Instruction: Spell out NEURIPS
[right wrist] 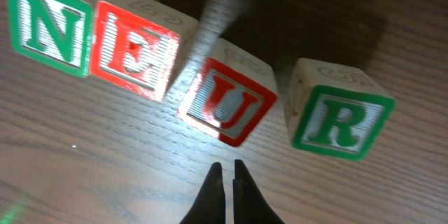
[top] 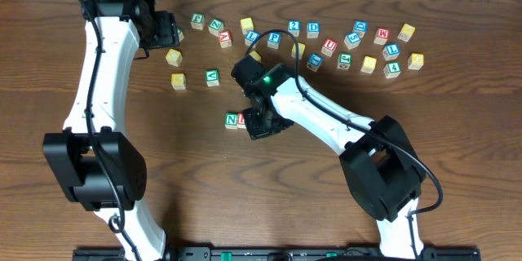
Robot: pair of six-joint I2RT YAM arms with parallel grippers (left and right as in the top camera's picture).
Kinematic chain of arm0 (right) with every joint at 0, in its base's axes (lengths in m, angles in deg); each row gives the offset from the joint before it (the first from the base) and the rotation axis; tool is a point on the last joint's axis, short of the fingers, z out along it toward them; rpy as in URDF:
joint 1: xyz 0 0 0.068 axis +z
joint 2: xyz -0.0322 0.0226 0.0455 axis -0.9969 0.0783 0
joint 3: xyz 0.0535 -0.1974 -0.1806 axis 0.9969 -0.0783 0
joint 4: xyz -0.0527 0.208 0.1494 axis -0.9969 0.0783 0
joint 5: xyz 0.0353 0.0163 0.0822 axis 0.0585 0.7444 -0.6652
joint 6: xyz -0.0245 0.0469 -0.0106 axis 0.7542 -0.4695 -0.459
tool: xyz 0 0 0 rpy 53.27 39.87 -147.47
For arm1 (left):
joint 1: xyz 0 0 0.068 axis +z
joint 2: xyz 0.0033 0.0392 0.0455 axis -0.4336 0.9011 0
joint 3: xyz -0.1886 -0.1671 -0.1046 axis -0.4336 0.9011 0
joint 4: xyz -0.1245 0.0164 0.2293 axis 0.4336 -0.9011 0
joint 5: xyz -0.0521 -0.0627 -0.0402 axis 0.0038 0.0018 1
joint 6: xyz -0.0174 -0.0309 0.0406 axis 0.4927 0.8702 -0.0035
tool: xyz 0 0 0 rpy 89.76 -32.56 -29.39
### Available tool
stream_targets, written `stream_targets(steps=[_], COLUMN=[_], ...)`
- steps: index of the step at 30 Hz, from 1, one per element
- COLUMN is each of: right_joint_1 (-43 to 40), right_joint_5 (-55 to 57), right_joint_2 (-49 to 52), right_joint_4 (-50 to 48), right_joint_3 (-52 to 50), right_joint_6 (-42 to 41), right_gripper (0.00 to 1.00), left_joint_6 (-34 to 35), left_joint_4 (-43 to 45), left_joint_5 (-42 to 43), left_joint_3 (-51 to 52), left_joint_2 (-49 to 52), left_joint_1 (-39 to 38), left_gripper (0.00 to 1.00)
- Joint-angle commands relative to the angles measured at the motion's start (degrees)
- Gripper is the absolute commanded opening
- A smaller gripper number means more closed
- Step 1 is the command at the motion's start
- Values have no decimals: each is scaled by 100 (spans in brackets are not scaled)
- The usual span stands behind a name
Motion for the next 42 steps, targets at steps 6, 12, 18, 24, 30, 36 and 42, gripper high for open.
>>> stream_targets(steps=[6,12,18,24,30,36,42], right_joint_1=[-9,-74,-72,-101,-131,-157,-229], right_joint_5=[48,151,326,328,328,203,-81], right_joint_2=[-138,-136,-129,-83,-55,-92,-505], right_joint_4=[-149,-208,-374,-461,-483,-485,-426], right_joint_3=[-332,-369,-369,-369,-369,-337,-149], right_joint_6=[-118,-190,-236,-232,-234,-229,-138], right_gripper=[1,1,1,1,1,1,1], left_joint_6=[50,50,50,50,50,50,48], left_joint_4=[-13,-13,-13,-13,-13,-13,-13], left_joint_5=[-72,-72,-72,-72,-72,-72,-72], left_joint_3=[20,20,20,20,20,20,20], left_joint_2=[-96,-96,-96,-96,-96,-96,-96], left_joint_1=[9,9,9,9,9,9,9], left_gripper=[75,75,75,75,75,75,75])
